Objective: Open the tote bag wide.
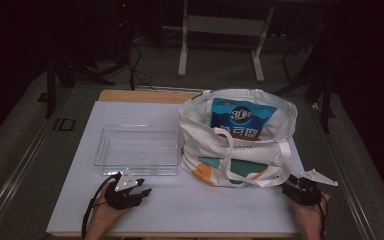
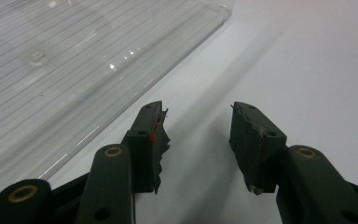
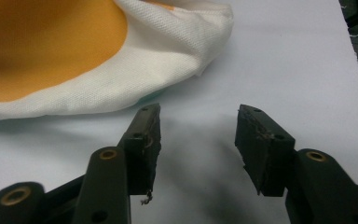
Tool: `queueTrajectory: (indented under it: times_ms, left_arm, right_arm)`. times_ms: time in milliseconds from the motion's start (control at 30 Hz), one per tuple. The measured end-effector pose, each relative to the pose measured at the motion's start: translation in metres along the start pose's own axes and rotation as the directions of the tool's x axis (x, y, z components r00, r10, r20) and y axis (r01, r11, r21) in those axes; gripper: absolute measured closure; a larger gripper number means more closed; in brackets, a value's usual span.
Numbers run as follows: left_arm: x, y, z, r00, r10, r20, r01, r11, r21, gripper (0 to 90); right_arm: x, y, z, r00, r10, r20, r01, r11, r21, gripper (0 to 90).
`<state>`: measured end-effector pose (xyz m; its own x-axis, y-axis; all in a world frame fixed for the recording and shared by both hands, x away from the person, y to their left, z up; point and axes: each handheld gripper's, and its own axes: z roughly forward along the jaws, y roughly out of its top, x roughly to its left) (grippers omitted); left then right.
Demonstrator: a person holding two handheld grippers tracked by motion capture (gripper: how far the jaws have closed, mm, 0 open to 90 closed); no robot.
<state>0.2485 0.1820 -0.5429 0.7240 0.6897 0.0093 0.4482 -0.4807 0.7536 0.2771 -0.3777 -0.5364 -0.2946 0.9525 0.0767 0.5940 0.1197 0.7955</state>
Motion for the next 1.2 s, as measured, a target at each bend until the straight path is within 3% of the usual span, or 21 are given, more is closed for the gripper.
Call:
queueTrajectory:
  times_ms: [100, 333, 533, 633, 867, 1200]
  left_arm:
    - [0.001, 0.000, 0.000, 1.0000, -0.007, 0.002, 0.007, 1.0000, 0.003, 55.0]
    - [0.000, 0.000, 0.000, 1.0000, -0.001, 0.002, 0.001, 1.0000, 0.001, 56.7]
    - [-0.005, 0.002, -0.003, 0.9993, 0.034, 0.013, -0.035, 0.9993, 0.011, 59.5]
    - [-0.009, 0.006, -0.008, 0.9978, 0.057, 0.034, -0.057, 0.9984, -0.002, 60.9]
    - [-0.017, 0.019, -0.015, 0.9922, 0.097, 0.078, -0.095, 0.9950, -0.031, 61.3]
    - [-0.018, 0.049, -0.031, 0.9851, 0.115, 0.128, -0.099, 0.9873, -0.124, 61.8]
  right_arm:
    - [0.000, 0.000, -0.001, 1.0000, 0.008, 0.003, -0.008, 1.000, -0.003, 50.8]
    - [0.002, 0.001, 0.000, 0.9997, -0.022, 0.006, 0.022, 1.000, -0.001, 53.1]
    - [0.005, 0.002, -0.002, 0.9988, -0.048, 0.003, 0.048, 0.999, 0.005, 58.3]
    - [0.006, 0.005, -0.003, 0.9972, -0.075, 0.006, 0.075, 0.997, 0.009, 60.1]
    - [0.004, 0.016, -0.013, 0.9966, -0.082, -0.008, 0.082, 0.996, -0.022, 64.5]
    - [-0.001, 0.033, -0.021, 0.9949, -0.097, -0.026, 0.095, 0.992, -0.081, 70.3]
